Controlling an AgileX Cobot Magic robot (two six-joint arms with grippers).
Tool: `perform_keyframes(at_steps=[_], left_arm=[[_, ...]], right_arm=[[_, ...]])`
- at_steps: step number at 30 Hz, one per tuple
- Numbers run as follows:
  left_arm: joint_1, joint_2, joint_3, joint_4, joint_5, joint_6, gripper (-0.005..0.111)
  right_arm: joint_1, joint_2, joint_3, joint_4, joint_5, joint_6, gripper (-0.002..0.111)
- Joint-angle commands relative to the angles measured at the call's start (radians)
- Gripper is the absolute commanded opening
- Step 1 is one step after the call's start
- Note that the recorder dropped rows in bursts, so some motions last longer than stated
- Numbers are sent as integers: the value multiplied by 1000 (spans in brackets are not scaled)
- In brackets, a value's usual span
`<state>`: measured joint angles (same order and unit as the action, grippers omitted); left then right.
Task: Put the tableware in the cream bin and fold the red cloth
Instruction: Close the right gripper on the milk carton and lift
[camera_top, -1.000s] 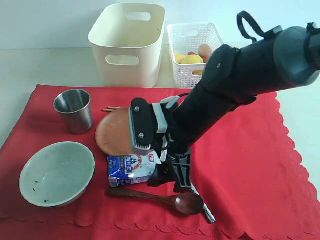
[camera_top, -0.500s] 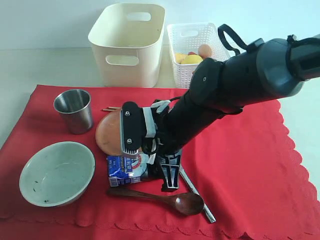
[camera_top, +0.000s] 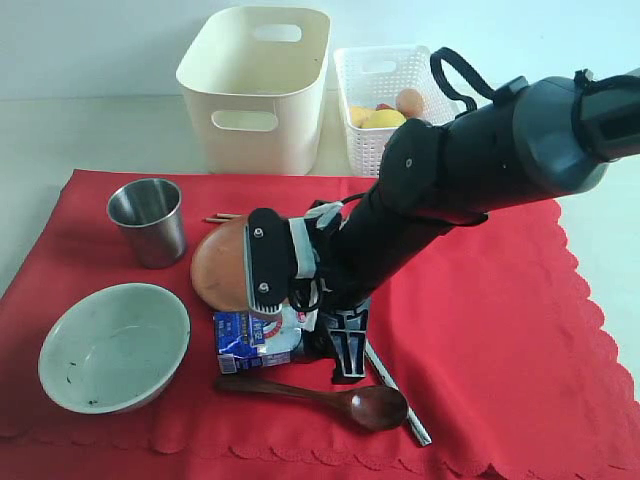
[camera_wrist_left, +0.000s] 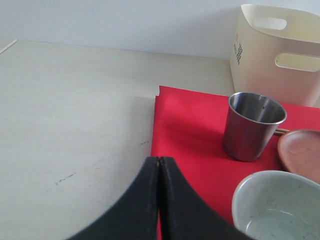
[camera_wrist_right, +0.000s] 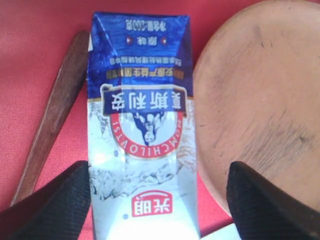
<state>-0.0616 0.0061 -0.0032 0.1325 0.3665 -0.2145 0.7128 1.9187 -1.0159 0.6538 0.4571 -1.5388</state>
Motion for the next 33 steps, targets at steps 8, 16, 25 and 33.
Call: perform_keyframes(at_steps=[8,16,25,33], left_arm=[[4,-6,3,-5,-9,0,0],[4,-6,3,-5,-9,0,0],[4,-6,3,-5,-9,0,0],[4,-6,3,-5,-9,0,0]], right_arm=[[2,10,-9,-8,11,25,72],[2,33,-9,-8,23,25,71],[2,33,-9,-6,23,48,45],[2,24,-9,-6,23,48,10]])
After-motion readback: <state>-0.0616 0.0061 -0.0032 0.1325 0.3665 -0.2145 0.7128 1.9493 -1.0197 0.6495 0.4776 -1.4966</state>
